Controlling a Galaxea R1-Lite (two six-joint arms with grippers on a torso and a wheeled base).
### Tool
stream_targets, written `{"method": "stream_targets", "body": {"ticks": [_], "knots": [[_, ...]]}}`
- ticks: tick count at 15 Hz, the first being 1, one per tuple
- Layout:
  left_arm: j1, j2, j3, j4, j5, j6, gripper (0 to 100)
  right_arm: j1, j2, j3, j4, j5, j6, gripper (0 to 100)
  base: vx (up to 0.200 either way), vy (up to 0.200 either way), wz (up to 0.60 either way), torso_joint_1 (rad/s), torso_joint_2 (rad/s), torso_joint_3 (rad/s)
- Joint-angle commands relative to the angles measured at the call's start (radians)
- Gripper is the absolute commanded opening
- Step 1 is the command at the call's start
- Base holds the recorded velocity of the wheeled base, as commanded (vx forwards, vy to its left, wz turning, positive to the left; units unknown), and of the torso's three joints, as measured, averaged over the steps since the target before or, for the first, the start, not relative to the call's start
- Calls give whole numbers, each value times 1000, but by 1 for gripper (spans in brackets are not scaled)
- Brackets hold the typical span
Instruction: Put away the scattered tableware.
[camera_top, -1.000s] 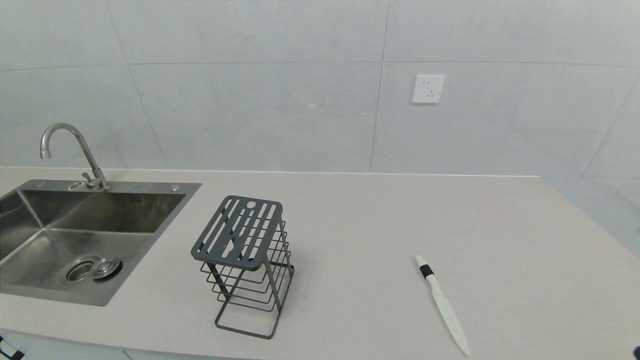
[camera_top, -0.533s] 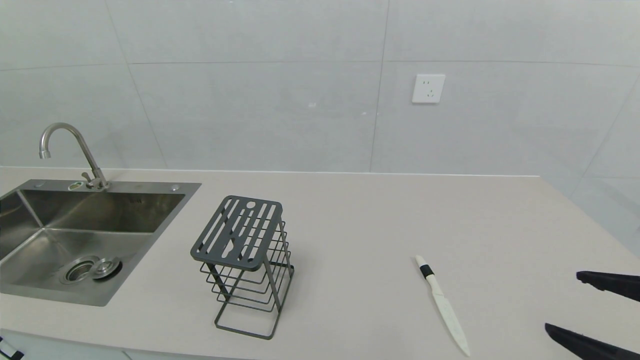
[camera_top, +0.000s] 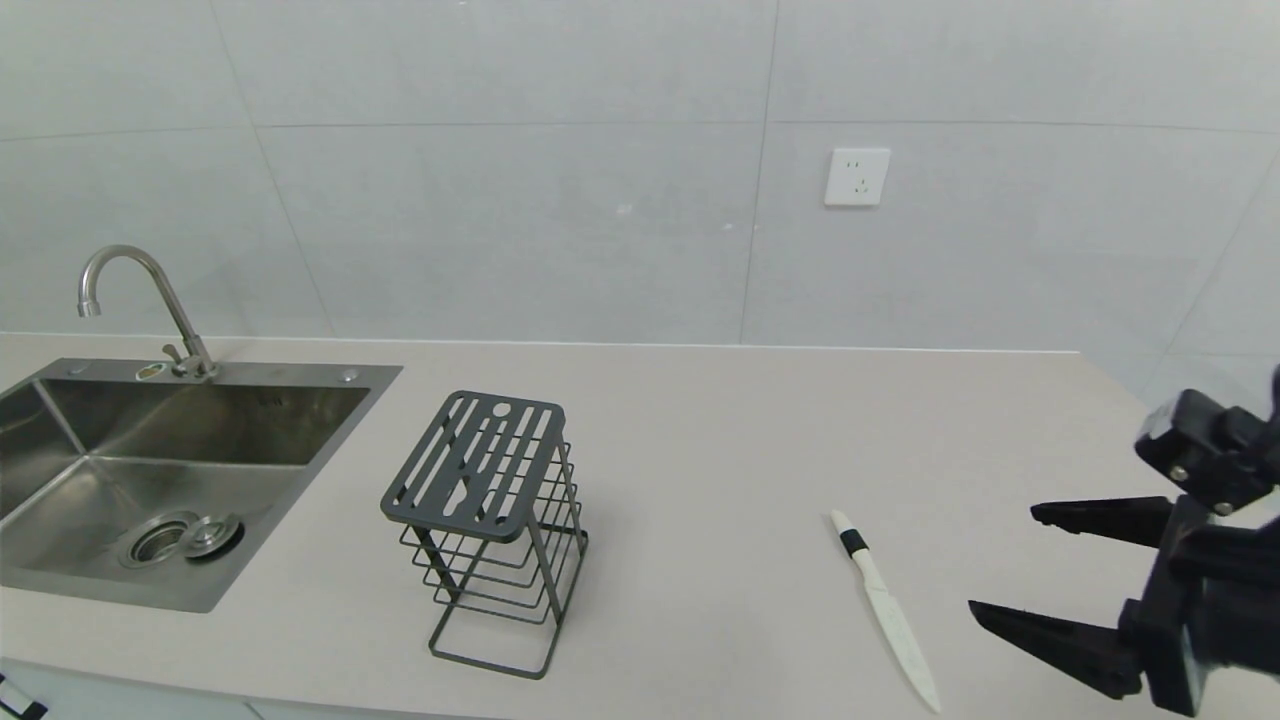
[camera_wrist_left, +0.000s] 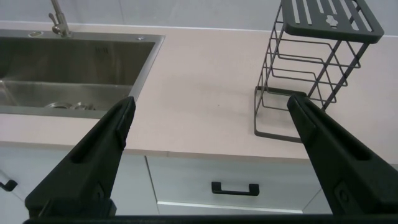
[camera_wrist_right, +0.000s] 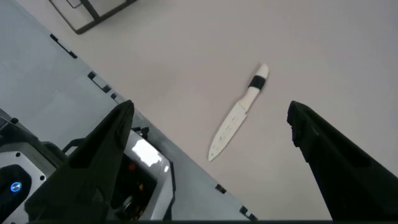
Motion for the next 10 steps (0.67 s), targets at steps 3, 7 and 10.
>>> {"method": "stream_targets", "body": {"ticks": [3,7,10], "knots": [[0,1,0,0,0,0,100,33,191,-13,-6,-3,107,100,0,0,0,0,0,0],[0,1,0,1,0,-1,100,91,329,-60,-6,-130,231,100,0,0,0,0,0,0],[0,1,0,0,0,-4,100,82,415,-89,-6,-213,320,100,0,0,0,0,0,0]]}}
